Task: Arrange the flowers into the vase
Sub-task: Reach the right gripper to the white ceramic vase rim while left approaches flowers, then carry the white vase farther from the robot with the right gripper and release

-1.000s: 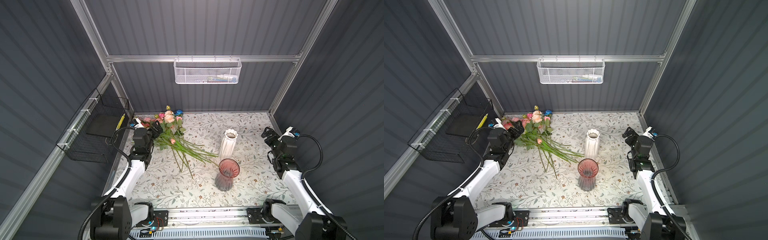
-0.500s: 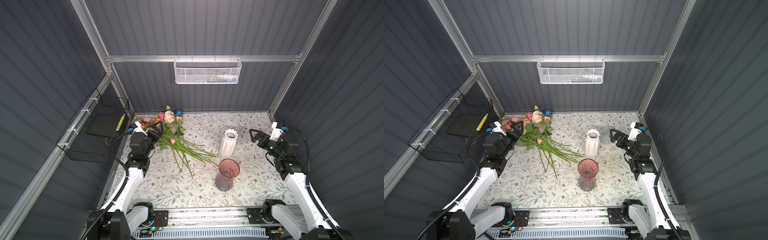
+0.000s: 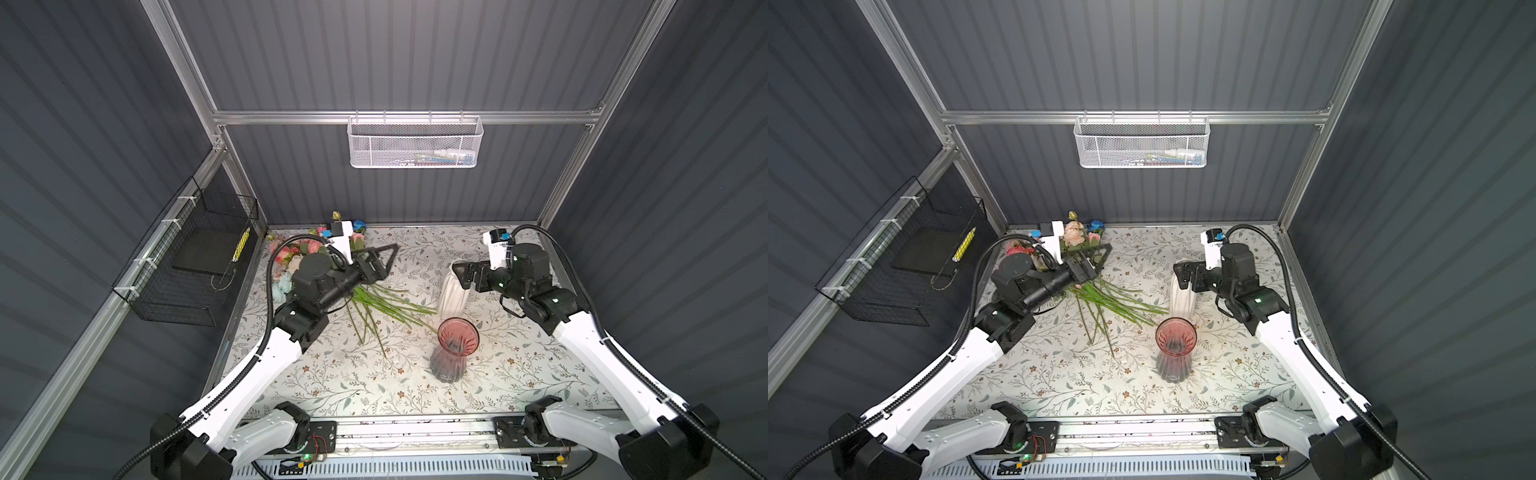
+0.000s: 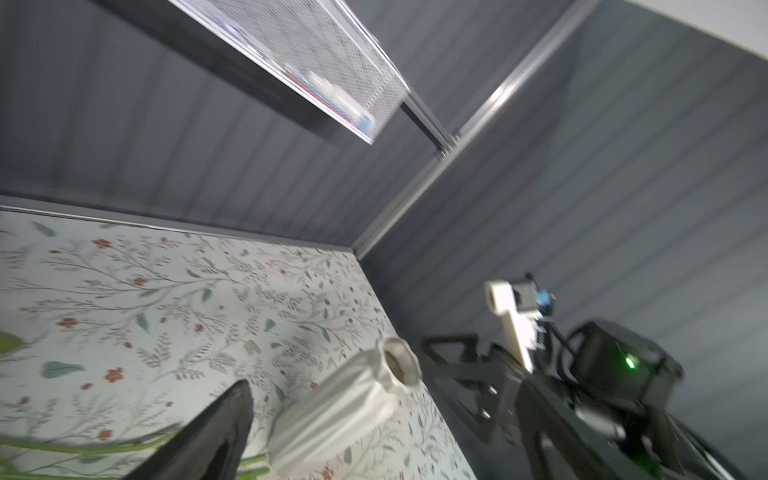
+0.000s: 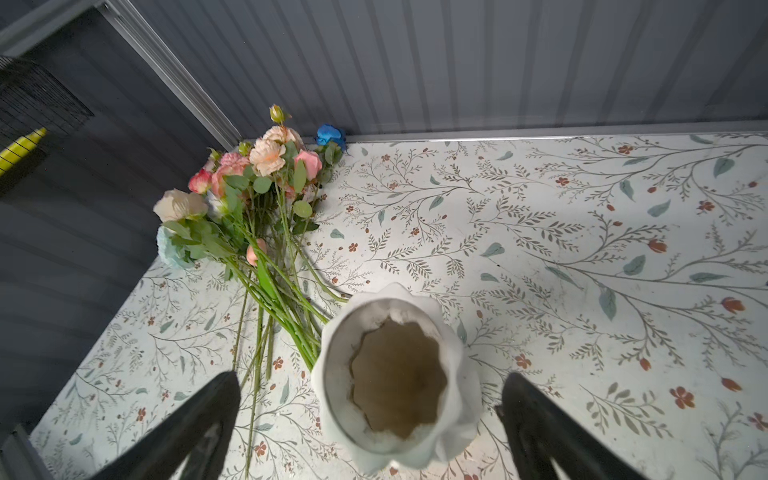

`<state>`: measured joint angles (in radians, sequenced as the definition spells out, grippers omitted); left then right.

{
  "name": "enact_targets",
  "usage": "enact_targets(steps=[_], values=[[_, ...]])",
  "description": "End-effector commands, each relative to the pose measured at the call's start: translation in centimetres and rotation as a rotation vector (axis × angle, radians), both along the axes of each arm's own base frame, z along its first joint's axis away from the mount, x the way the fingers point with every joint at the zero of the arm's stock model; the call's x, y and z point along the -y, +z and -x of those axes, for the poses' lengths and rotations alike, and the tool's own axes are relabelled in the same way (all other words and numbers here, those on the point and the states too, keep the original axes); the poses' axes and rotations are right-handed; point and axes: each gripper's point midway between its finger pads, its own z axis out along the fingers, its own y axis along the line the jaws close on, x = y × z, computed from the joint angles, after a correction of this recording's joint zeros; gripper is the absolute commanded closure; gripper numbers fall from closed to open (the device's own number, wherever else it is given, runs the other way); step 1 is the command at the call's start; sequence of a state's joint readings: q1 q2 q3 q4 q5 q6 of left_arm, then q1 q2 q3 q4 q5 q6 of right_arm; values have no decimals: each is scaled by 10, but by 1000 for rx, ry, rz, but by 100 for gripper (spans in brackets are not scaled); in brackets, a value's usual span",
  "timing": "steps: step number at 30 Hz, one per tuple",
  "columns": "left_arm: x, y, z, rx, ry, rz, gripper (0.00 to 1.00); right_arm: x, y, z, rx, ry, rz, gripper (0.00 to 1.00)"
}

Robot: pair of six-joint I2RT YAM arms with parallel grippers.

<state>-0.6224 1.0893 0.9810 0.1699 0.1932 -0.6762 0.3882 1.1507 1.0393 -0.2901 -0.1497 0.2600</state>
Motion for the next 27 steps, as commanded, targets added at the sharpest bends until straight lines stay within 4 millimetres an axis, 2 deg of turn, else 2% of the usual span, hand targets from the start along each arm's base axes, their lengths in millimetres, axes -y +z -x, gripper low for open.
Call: enact_targets(steps=[1,6,11,15,18,20,22,27], values=[[16,-22,13,16,-23,-155,0,-1,-13,-7,-14,-26,125,1],[25,-40,25,-11,-78,-181,3,-12,-24,-19,-10,-40,210,1],[23,-50,31,-34,-94,-206,8,-9,-28,-29,1,-89,225,2],[19,-51,34,-35,-91,-224,9,0,-29,-32,8,-131,244,19],[16,-54,37,-36,-90,-235,9,12,-27,-35,10,-168,245,40],[14,-55,39,-37,-91,-237,9,21,-25,-37,10,-193,239,50],[13,-55,40,-36,-90,-242,9,34,-21,-40,15,-229,236,52],[8,-55,46,-36,-92,-250,9,80,-7,-57,14,-336,187,53]])
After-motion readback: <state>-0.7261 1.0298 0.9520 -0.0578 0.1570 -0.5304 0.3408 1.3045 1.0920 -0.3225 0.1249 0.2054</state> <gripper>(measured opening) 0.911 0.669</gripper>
